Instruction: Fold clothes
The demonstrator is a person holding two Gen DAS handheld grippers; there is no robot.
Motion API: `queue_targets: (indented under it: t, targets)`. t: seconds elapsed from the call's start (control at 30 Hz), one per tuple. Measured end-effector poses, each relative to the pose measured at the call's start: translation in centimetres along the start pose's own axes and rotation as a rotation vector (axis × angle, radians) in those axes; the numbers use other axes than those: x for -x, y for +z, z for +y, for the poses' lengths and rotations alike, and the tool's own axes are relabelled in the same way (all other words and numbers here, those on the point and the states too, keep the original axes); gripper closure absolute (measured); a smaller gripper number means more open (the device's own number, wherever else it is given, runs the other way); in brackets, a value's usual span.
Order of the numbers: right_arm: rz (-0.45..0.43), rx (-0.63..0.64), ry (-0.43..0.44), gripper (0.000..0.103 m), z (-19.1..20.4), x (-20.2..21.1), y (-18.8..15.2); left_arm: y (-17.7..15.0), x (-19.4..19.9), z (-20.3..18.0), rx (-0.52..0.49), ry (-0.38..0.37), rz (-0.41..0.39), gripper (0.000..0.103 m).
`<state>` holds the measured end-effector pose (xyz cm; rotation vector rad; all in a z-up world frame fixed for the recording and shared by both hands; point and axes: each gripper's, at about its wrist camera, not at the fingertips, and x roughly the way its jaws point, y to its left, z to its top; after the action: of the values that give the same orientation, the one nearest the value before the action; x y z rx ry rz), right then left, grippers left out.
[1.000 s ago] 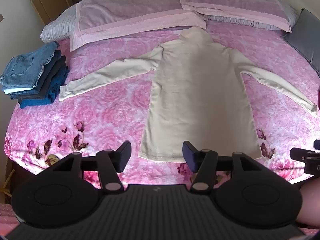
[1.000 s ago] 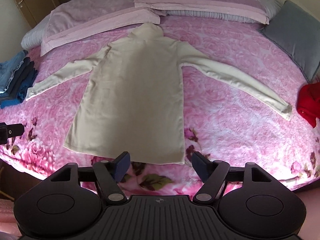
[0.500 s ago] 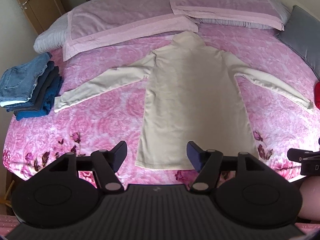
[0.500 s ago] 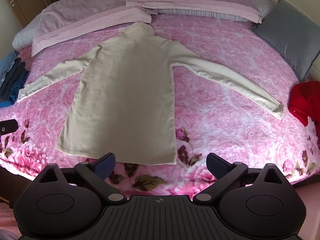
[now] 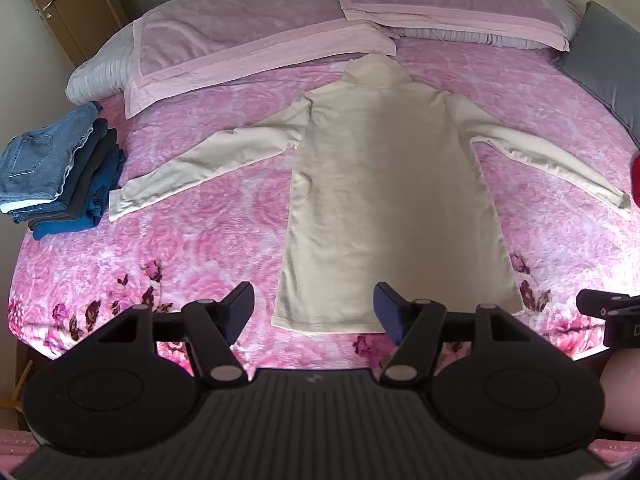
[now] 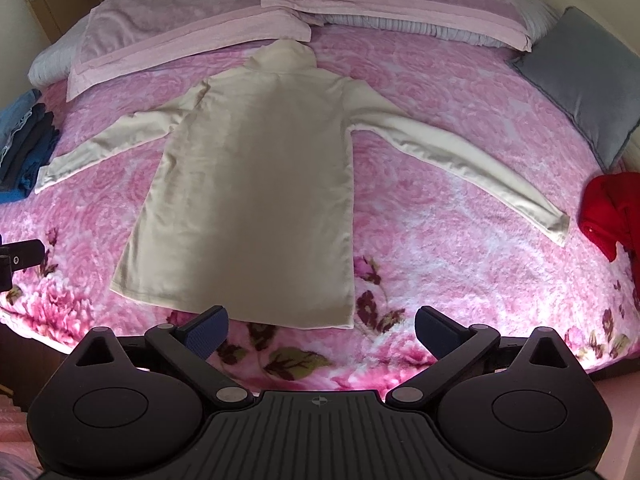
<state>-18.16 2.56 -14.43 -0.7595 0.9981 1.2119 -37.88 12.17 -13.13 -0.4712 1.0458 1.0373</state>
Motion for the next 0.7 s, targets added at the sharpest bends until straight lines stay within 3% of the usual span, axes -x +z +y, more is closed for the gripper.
queue_targets:
  t: [0.27,0.7]
  targets:
    - [-0.013,0.033,0.009,0.001,0.7,0.2,0.2,-0.2,0.4,1.0,0.048,-0.002,-0.014,0.040]
    - [0.016,0.095,0.038,0.001,3.0,-1.4,1.4,-1.0,-1.1,5.1,0.184,0.003,0.027,0.040]
